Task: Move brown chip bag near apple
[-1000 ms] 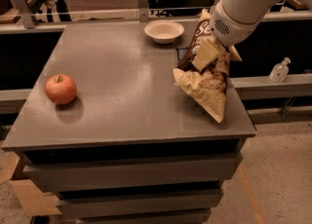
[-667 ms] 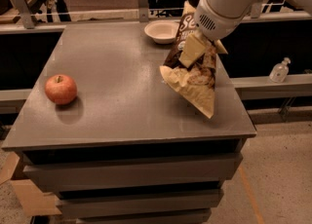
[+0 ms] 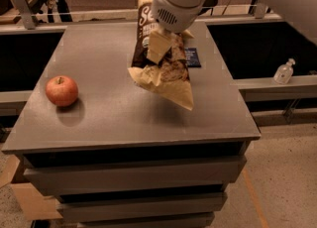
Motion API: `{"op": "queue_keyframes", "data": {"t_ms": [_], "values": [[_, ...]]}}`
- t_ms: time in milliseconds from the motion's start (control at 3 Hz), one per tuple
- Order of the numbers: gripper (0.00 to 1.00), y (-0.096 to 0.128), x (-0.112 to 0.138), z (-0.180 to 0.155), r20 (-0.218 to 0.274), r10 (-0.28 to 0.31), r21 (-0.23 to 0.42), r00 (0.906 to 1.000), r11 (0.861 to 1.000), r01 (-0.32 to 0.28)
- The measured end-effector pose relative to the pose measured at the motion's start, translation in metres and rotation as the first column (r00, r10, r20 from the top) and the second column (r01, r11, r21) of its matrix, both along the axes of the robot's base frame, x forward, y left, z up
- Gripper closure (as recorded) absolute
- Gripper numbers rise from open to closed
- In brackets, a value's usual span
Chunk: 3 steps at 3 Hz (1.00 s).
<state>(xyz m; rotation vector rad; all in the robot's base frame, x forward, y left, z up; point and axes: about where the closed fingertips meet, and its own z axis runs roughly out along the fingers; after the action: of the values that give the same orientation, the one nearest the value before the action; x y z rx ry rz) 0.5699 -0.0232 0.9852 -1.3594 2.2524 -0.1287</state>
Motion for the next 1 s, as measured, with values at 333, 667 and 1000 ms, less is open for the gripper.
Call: {"op": "queue_keyframes", "data": {"t_ms": [333, 667, 1000], "values": [[1.00, 0.030, 0.011, -0.008, 0.005, 0.077, -0.032, 0.9970, 0.997, -0.076], [1.00, 0.058, 0.022, -0.021, -0.007, 0.133, -0.050, 0.9911, 0.990, -0.133], [1.00, 0.084, 0.024, -0.034, -0.022, 0.188, -0.071, 0.9820, 0.979, -0.189]]}}
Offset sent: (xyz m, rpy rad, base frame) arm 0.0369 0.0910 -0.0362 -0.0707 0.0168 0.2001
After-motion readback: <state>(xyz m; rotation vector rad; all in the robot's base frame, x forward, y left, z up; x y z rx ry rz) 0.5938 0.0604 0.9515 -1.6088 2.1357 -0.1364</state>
